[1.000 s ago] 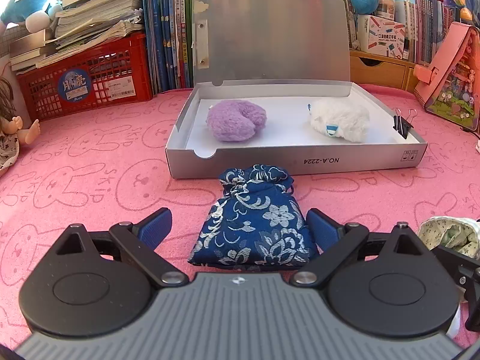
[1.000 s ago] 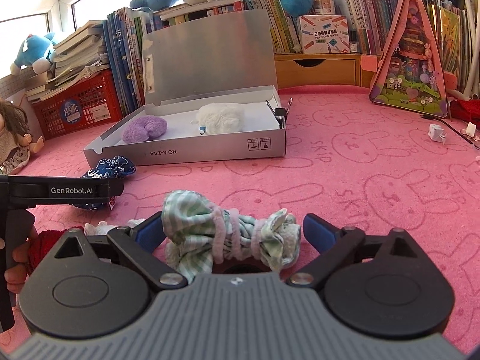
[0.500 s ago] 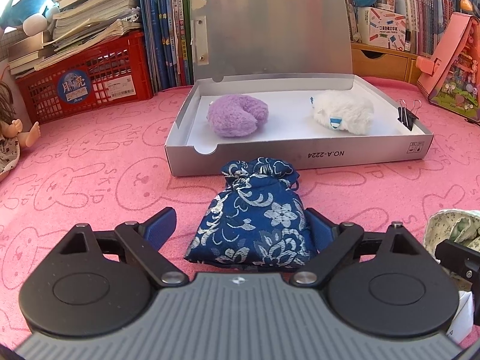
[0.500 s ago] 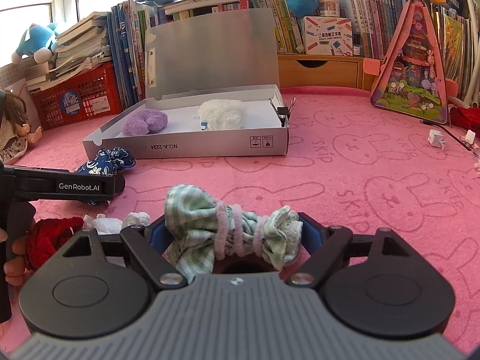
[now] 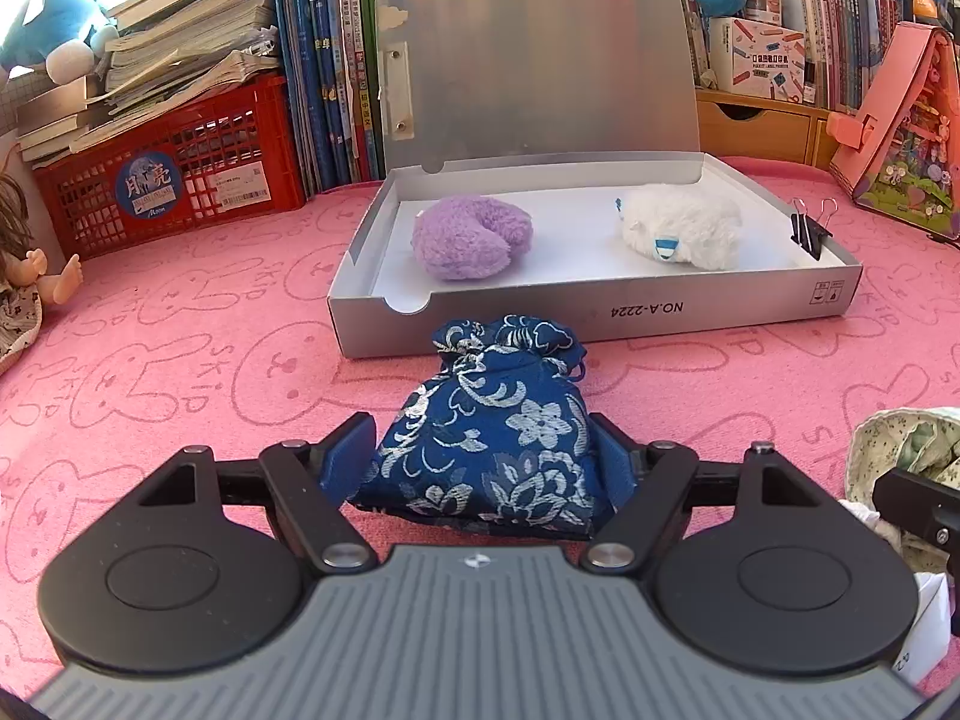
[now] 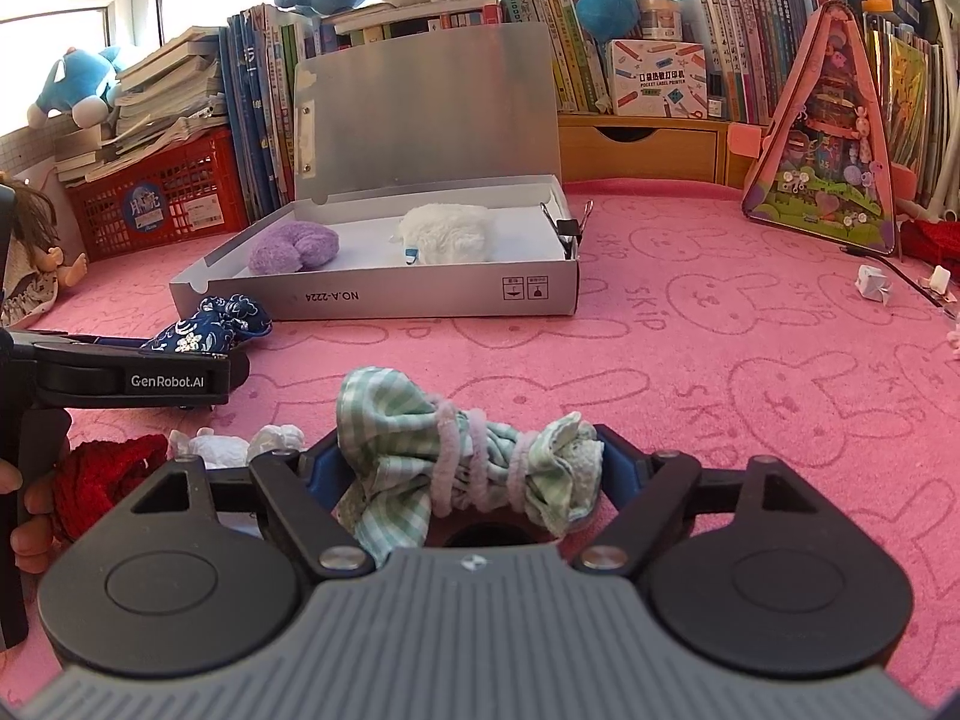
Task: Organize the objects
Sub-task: 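Grasp the blue floral pouch with the left tool while the right tool grasps the green plaid bundle, then lift the blue pouch with the left tool while the right tool carries the plaid bundle to the box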
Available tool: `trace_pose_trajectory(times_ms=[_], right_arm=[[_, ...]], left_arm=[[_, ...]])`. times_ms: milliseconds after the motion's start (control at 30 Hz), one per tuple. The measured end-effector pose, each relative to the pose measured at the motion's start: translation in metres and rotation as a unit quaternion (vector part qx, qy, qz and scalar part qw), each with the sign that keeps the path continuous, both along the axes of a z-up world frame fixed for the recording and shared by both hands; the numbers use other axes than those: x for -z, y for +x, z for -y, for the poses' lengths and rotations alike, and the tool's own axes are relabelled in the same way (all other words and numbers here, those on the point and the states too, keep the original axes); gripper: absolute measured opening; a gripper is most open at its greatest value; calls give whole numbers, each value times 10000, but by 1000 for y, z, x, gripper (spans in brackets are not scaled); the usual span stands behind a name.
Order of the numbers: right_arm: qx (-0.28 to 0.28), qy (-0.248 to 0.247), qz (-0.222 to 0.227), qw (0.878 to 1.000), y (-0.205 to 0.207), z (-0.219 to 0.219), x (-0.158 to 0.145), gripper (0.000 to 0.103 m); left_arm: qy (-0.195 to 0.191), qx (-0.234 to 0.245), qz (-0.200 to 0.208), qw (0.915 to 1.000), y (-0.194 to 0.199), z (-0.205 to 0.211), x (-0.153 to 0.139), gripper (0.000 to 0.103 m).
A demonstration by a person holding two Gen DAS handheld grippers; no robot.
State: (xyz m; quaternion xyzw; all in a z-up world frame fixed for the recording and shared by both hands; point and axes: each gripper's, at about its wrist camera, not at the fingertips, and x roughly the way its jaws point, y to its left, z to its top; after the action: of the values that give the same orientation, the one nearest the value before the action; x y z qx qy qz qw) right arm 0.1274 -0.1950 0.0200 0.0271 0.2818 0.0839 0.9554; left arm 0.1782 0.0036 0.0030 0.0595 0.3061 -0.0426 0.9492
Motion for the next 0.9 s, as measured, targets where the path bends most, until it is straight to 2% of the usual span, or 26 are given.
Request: trace_pose_trajectory(times_ms=[333,533,733,900], right_arm=[[-77,229,78,9997,-4,9,-3,78],[-86,363,-45,9993,-6,12,-8,77],[-145,346,162,9992,-8,12,-22,75],[-131,472,172,9987,-5,16,-27,73]], left_arm=[[-183,-77,27,9998,-12,-6,-8,75],[-235,-75,37,9997,-20,-5,-14,75],[-328,-82,97,9994,-26,-5,-22,74],[-369,-66,159,9992,-29,-5,-28,64]])
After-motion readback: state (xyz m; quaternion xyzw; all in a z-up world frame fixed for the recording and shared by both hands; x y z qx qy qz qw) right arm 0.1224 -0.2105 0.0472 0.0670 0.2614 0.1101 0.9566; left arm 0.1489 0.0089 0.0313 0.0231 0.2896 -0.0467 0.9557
